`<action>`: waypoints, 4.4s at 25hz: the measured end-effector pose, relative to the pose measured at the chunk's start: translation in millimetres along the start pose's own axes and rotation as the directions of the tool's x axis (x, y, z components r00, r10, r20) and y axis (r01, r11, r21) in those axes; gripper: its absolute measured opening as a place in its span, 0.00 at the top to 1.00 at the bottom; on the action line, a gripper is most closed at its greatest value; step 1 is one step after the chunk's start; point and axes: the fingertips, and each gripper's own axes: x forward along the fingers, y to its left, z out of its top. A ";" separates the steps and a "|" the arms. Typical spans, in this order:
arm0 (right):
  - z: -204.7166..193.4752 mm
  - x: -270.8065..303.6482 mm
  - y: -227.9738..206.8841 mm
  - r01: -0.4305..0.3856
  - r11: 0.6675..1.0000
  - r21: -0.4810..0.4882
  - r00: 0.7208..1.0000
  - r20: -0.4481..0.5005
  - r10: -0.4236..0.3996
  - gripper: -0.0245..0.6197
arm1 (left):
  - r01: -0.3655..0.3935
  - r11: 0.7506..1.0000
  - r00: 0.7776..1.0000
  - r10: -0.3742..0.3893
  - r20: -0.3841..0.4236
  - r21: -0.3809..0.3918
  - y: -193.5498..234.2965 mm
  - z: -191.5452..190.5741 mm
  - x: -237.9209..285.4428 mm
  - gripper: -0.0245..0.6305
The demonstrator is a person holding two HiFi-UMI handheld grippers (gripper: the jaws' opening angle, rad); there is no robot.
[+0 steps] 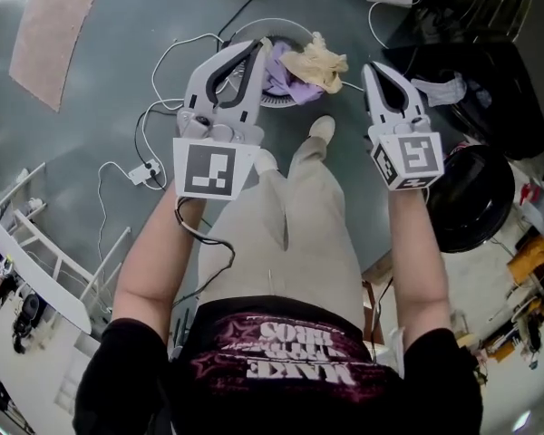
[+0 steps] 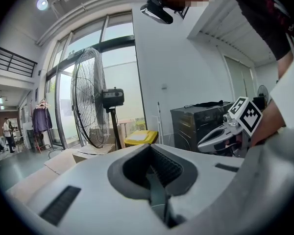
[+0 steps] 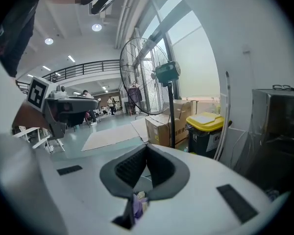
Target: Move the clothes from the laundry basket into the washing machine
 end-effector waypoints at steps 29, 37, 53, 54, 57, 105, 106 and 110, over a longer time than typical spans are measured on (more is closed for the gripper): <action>-238.3 129.6 -45.3 -0.077 0.995 -0.063 0.945 -0.323 0.052 0.95 | 0.018 0.999 0.984 -0.024 -0.178 -0.038 -24.7 -167.7 47.8 0.96; -300.0 156.4 -49.1 -0.084 0.996 -0.034 0.907 -0.416 0.063 0.93 | 0.007 0.999 0.982 -0.017 -0.186 -0.051 -27.5 -189.4 60.5 0.96; -419.9 186.8 -59.2 -0.085 0.994 0.061 0.775 -0.623 0.105 0.34 | 0.028 0.997 0.978 -0.043 -0.206 -0.072 -31.3 -231.0 70.8 0.96; -424.1 190.3 -59.4 -0.087 0.994 0.060 0.773 -0.625 0.105 0.33 | 0.031 0.997 0.977 -0.046 -0.206 -0.071 -31.7 -234.2 70.3 0.96; -435.9 200.6 -56.1 -0.091 0.994 0.065 0.767 -0.632 0.111 0.31 | 0.033 0.997 0.976 -0.046 -0.214 -0.066 -28.8 -241.6 65.6 0.96; -133.2 41.2 55.7 -0.035 0.957 0.288 0.853 -0.490 0.179 0.85 | 0.058 0.996 0.987 -0.067 -0.144 -0.066 3.0 4.2 -47.4 0.96; -124.4 38.8 59.0 -0.038 0.958 0.283 0.856 -0.485 0.178 0.85 | 0.065 0.996 0.987 -0.073 -0.141 -0.060 2.5 10.7 -51.7 0.96; -94.5 31.8 69.8 -0.043 0.959 0.279 0.867 -0.466 0.175 0.85 | 0.079 0.996 0.987 -0.084 -0.133 -0.045 3.8 29.4 -72.1 0.96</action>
